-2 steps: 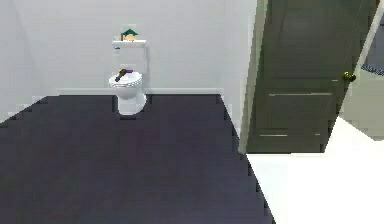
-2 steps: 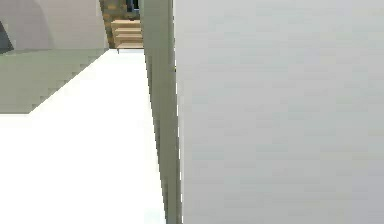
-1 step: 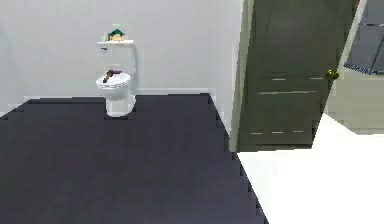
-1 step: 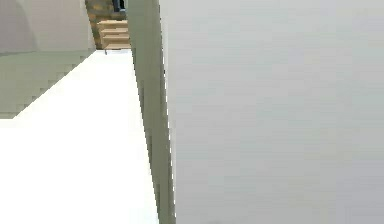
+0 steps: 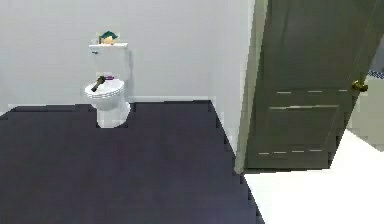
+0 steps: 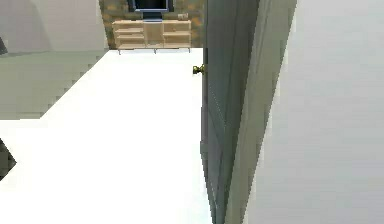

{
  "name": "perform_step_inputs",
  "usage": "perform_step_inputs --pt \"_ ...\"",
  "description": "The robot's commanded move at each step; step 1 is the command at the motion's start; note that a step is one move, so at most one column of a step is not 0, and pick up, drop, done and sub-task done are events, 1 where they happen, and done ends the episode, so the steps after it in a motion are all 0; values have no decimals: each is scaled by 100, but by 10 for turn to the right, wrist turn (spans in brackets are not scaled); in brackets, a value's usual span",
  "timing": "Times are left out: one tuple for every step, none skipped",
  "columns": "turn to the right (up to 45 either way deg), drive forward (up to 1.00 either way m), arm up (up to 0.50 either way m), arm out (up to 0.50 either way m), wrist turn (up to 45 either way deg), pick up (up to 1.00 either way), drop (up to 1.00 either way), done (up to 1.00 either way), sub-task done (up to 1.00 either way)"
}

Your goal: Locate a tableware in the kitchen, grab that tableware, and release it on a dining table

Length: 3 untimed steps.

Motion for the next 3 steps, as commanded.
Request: perform_step_inputs --pt "300 0 0 0 0 0 0 0 0" --pt "0 60 0 0 0 0 0 0 0" --pt "390 0 0 0 0 0 0 0 0"
